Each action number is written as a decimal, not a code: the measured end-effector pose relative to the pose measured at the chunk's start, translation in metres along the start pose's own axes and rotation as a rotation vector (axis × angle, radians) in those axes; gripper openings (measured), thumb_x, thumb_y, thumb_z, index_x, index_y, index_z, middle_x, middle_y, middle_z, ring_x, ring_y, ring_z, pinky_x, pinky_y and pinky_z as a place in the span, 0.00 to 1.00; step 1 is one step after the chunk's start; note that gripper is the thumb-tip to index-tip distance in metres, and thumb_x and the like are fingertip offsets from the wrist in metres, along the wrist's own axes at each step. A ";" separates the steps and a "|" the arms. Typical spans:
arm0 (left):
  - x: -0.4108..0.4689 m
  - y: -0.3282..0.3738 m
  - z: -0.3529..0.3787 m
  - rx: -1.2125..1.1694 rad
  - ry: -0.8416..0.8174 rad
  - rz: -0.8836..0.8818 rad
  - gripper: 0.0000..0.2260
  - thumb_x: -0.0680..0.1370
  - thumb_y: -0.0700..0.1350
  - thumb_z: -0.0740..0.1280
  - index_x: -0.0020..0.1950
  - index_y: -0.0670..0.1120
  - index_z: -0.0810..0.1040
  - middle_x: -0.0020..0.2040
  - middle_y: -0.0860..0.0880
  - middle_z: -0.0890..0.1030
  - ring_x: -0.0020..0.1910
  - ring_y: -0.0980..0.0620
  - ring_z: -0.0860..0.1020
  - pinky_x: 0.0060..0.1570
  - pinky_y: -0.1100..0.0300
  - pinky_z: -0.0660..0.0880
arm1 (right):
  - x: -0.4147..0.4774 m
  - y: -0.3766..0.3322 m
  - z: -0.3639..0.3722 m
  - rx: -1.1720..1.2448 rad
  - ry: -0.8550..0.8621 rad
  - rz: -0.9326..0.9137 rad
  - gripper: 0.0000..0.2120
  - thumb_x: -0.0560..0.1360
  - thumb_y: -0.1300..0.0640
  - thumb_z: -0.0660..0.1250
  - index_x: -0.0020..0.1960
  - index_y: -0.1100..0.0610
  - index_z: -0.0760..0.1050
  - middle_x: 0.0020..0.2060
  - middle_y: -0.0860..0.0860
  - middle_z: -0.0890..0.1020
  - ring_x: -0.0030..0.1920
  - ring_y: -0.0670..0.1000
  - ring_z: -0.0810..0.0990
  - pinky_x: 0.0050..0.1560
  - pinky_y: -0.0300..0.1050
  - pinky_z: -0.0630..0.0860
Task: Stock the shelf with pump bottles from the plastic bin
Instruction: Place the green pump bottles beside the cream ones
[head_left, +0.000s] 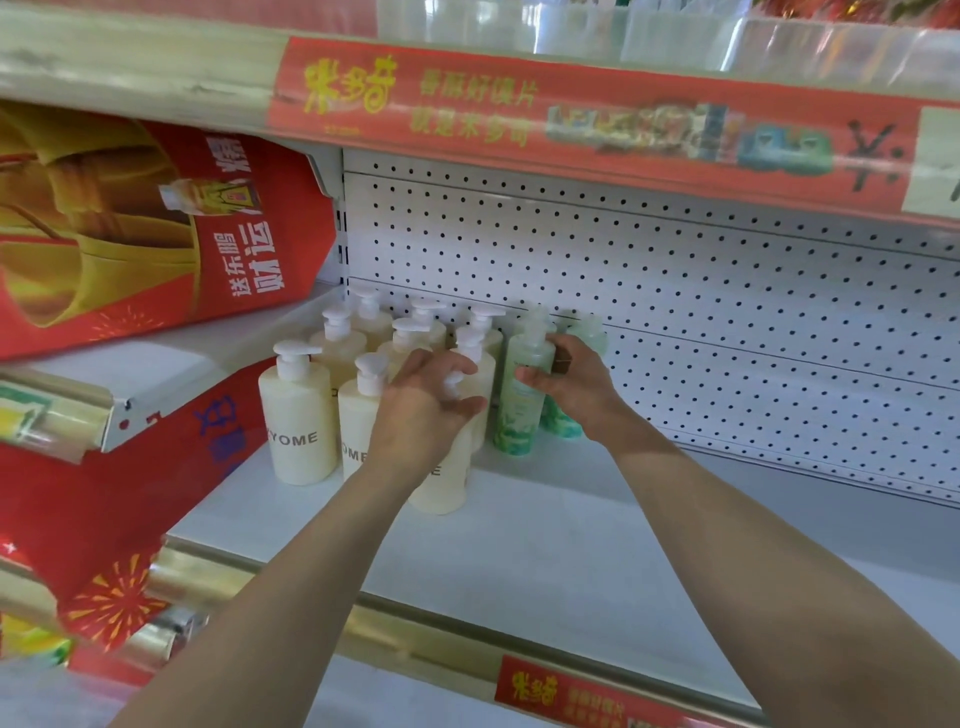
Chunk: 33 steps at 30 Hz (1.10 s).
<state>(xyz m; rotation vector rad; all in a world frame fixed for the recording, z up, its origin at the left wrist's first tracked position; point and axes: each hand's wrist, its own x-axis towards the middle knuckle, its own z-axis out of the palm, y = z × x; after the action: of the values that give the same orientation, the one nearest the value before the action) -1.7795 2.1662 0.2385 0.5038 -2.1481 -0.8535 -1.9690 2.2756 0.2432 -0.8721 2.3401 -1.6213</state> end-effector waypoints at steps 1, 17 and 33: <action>0.000 0.000 0.000 -0.003 -0.001 0.000 0.15 0.71 0.44 0.76 0.57 0.50 0.81 0.56 0.49 0.76 0.42 0.52 0.76 0.48 0.60 0.74 | 0.000 0.000 0.001 -0.003 0.010 0.006 0.31 0.69 0.55 0.80 0.68 0.54 0.71 0.52 0.45 0.80 0.54 0.48 0.79 0.52 0.38 0.74; -0.016 0.032 -0.074 0.035 -0.097 0.151 0.23 0.77 0.52 0.70 0.70 0.48 0.73 0.63 0.45 0.78 0.65 0.44 0.72 0.64 0.50 0.71 | -0.112 -0.110 0.015 -0.395 0.268 -0.046 0.36 0.72 0.45 0.75 0.74 0.53 0.65 0.67 0.54 0.74 0.66 0.54 0.74 0.65 0.49 0.72; -0.158 -0.079 -0.272 0.489 -0.160 -0.108 0.27 0.81 0.61 0.54 0.71 0.44 0.70 0.70 0.41 0.71 0.70 0.38 0.66 0.68 0.46 0.64 | -0.298 -0.184 0.177 -0.621 -0.098 -0.024 0.35 0.78 0.37 0.64 0.78 0.55 0.63 0.75 0.56 0.65 0.73 0.57 0.68 0.67 0.48 0.68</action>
<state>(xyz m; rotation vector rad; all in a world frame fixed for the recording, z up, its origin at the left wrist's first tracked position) -1.4641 2.0907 0.2363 0.8242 -2.5040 -0.4262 -1.5793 2.2520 0.2820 -1.0480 2.8017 -0.8178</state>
